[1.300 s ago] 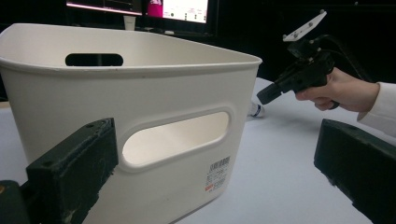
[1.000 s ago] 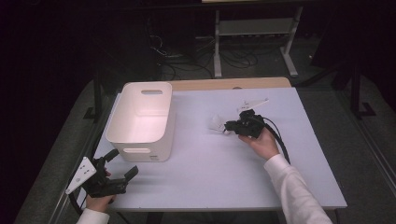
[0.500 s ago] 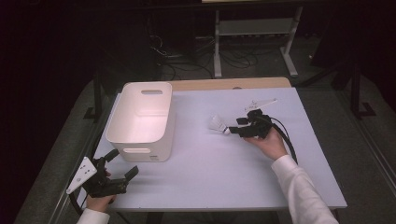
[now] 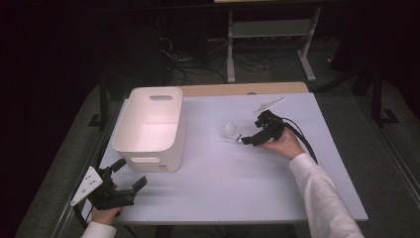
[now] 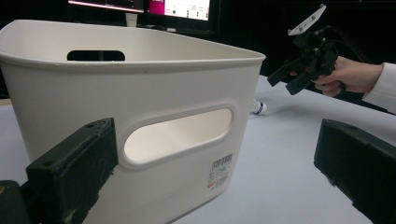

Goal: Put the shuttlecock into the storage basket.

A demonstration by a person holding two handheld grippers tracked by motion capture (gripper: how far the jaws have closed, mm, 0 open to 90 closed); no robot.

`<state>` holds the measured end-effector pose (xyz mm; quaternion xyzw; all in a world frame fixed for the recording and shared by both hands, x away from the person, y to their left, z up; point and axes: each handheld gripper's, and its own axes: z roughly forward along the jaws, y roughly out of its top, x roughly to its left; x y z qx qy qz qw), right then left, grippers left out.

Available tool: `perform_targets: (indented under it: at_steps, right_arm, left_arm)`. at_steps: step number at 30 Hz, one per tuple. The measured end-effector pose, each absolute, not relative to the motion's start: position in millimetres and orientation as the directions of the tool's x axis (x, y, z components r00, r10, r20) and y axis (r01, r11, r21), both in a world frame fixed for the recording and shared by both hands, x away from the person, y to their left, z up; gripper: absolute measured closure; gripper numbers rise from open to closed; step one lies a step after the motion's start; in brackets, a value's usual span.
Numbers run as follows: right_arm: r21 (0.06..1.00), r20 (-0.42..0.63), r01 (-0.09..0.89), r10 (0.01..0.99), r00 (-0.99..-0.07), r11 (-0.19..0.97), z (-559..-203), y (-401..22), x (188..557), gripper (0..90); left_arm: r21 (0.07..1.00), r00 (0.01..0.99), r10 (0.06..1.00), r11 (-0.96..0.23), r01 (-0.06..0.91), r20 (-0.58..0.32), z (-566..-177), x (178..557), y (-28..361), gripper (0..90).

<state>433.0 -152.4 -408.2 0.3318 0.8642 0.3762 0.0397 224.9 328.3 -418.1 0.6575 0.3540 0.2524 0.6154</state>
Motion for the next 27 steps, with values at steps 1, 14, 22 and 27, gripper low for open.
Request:
perform_targets:
  at_steps: [1,14,22,27]
  right_arm:
    - [0.676,0.171,0.537,0.602,-0.780,0.505,-409,-152,435,0.0]
    - [0.626,0.158,0.542,0.589,-0.792,0.561,-418,-139,451,0.0]
    - [0.619,0.156,0.537,0.580,-0.799,0.573,-424,-134,457,0.0]
    - [0.618,0.157,0.532,0.573,-0.805,0.579,-426,-131,458,0.0]
  left_arm:
    - [0.988,0.621,0.776,0.009,0.155,-0.104,-418,225,328,0.0]
    - [0.988,0.623,0.776,0.006,0.152,-0.100,-418,225,329,0.0]
    - [0.988,0.625,0.773,0.007,0.157,-0.105,-418,226,328,0.0]
    - [0.988,0.626,0.773,0.007,0.156,-0.104,-418,226,328,0.0]
